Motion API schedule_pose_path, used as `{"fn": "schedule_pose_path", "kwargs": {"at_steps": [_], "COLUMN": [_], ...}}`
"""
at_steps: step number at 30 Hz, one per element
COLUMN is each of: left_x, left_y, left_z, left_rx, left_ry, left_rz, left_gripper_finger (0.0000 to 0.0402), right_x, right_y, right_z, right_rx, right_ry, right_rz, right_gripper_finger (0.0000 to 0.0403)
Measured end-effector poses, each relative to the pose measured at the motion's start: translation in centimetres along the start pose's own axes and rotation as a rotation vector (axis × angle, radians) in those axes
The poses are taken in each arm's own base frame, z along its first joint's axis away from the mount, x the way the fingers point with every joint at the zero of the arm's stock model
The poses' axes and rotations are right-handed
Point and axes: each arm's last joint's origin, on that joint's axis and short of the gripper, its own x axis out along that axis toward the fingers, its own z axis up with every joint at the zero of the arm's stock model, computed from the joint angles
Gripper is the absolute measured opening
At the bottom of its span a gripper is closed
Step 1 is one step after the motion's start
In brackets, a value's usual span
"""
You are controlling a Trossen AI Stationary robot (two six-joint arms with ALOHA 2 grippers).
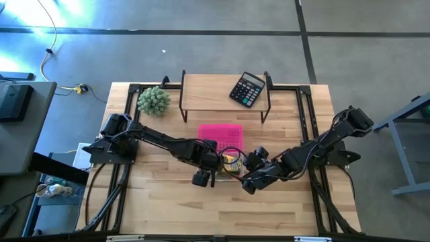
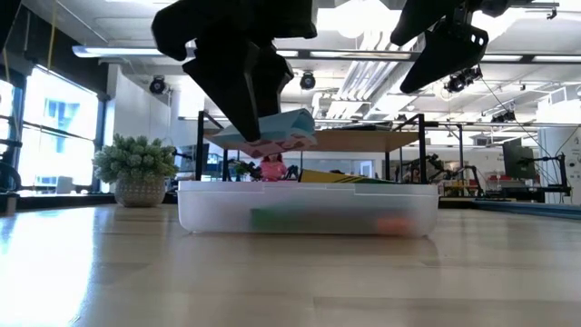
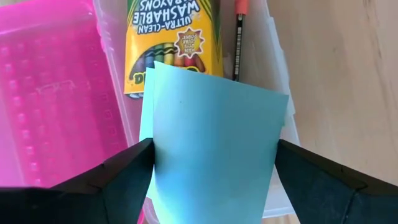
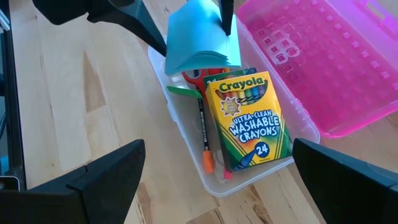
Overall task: Pack school essentials
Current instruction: Put the blue sticky note pad into the supply box
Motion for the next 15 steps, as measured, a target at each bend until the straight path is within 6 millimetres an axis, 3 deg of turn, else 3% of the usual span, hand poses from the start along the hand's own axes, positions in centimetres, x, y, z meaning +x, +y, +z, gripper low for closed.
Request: {"fn": "schedule_pose_path", "kwargs": {"at_steps": [15], "left_x": [0.2], "left_y": [1.1], "left_z": [-0.1], "left_rx": [-0.099], "left_ry": [0.006], "left_rz": [-0.05], "left_gripper_finger": [0.0315], "right_x": [0.0], "right_y": [0.0], "right_z": [0.0], "right_rx": [0.0], "right_ry": [0.001], "right_rz": [0.0], "right_gripper_finger": [0.0397]}}
